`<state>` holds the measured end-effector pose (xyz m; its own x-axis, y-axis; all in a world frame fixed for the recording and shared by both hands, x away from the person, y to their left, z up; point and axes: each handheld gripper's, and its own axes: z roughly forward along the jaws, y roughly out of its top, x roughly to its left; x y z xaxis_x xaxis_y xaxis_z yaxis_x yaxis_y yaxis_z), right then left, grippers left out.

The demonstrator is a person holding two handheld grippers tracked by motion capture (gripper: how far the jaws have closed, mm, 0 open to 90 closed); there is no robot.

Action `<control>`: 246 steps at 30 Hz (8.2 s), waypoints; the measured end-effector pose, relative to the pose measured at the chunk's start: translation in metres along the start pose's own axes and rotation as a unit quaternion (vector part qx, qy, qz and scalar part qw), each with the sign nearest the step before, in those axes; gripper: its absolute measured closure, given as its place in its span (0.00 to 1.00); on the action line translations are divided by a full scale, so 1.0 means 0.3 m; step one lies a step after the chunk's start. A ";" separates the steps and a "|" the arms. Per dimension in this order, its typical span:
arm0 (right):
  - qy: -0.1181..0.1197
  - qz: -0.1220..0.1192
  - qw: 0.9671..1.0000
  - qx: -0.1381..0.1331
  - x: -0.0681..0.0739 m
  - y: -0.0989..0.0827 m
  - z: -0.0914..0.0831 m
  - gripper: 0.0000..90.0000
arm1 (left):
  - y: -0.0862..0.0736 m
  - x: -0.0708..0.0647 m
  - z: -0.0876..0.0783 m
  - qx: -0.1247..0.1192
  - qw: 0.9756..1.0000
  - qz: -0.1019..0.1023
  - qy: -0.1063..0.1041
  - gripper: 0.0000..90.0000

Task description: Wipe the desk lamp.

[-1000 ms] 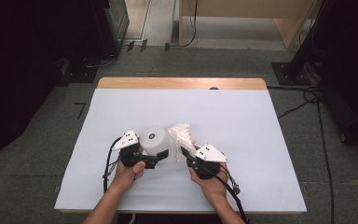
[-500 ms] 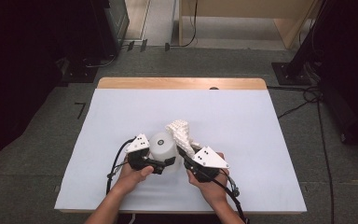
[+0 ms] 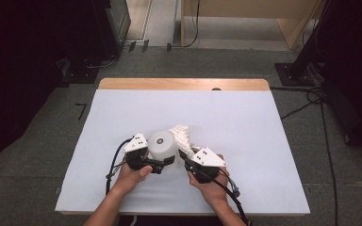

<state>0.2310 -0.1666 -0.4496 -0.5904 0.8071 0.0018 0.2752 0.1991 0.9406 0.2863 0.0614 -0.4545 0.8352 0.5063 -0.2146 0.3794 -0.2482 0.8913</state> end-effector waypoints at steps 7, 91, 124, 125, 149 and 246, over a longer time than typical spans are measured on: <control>0.000 -0.003 0.999 -0.032 -0.008 0.033 -0.035 0.84 | 0.000 -0.030 0.019 0.016 0.999 0.037 0.025 0.10; 0.017 0.004 1.000 0.017 -0.011 -0.027 0.023 0.85 | 0.017 0.030 -0.036 -0.024 0.998 -0.048 0.018 0.10; -0.012 0.040 0.999 -0.013 -0.093 0.000 -0.026 0.85 | -0.036 0.000 0.050 0.040 0.983 0.076 0.161 0.10; -0.013 0.041 0.999 -0.012 -0.093 -0.001 -0.026 0.85 | -0.037 0.003 0.048 0.040 0.984 0.072 0.161 0.10; -0.012 0.025 1.000 0.011 -0.076 -0.033 0.008 0.85 | -0.038 -0.069 0.066 0.015 0.961 -0.008 0.275 0.10; 0.014 0.017 0.999 0.032 0.006 -0.053 0.043 0.85 | 0.014 -0.026 -0.039 -0.037 0.996 0.034 0.076 0.10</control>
<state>0.2354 -0.1612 -0.4689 -0.6008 0.7983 0.0431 0.3425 0.2084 0.9161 0.2767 0.0659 -0.4445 0.7863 0.6106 -0.0940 0.2879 -0.2274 0.9303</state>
